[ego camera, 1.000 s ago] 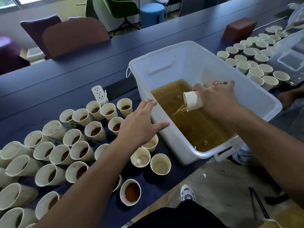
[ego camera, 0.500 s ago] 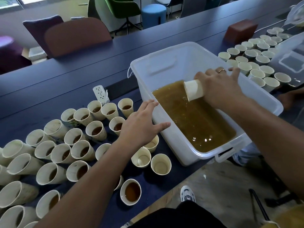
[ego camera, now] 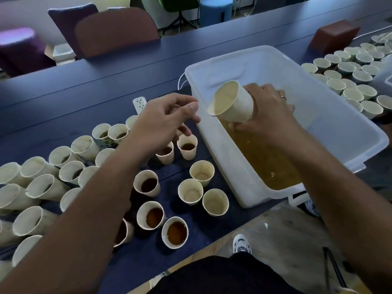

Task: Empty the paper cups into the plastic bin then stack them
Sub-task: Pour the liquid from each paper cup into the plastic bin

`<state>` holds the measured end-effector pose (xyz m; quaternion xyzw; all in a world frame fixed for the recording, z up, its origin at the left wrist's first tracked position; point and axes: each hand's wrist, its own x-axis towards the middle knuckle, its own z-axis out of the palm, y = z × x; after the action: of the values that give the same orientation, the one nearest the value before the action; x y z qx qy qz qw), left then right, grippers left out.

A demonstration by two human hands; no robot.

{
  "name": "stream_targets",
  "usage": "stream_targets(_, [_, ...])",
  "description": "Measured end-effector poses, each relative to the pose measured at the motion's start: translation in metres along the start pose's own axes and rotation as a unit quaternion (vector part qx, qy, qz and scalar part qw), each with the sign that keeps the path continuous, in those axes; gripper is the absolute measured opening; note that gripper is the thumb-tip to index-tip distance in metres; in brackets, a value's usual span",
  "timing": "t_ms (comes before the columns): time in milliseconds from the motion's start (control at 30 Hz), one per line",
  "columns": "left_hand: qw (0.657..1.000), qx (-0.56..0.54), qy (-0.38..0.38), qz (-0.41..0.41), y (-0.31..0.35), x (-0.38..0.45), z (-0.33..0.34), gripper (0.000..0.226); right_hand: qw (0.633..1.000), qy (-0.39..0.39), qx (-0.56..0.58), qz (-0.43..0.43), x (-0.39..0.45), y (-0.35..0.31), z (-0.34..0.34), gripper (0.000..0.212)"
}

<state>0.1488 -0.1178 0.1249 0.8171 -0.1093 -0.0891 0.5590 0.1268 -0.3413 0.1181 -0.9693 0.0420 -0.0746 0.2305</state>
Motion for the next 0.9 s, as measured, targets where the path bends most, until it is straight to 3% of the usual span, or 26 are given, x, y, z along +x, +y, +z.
stream_targets(300, [0.996, 0.058, 0.065, -0.015, -0.017, -0.030, -0.036, 0.015, 0.995, -0.041, 0.043, -0.085, -0.007, -0.049, 0.045, 0.069])
stream_targets(467, [0.992, 0.044, 0.091, -0.075, -0.041, -0.036, -0.046, 0.009, 0.989, -0.085, 0.053, -0.113, -0.013, -0.060, 0.066, 0.068])
stream_targets(567, [0.991, 0.027, 0.094, -0.095, -0.052, -0.035, -0.047, 0.003, 0.983, -0.126, 0.026, -0.134, -0.012, -0.066, 0.071, 0.081])
stream_targets(667, [0.987, 0.051, 0.112, -0.103, -0.060, -0.034, -0.047, 0.013, 0.968, -0.197, -0.042, -0.152, -0.006, -0.062, 0.068, 0.098])
stream_targets(733, [0.983, 0.085, 0.123, -0.103, -0.069, -0.031, -0.047, 0.016, 0.963, -0.209, -0.060, -0.159, -0.001, -0.054, 0.064, 0.092])
stream_targets(900, [0.945, 0.285, 0.088, -0.135, -0.105, -0.015, -0.034, 0.009, 0.974, -0.158, -0.046, -0.159, 0.002, -0.039, 0.064, 0.053])
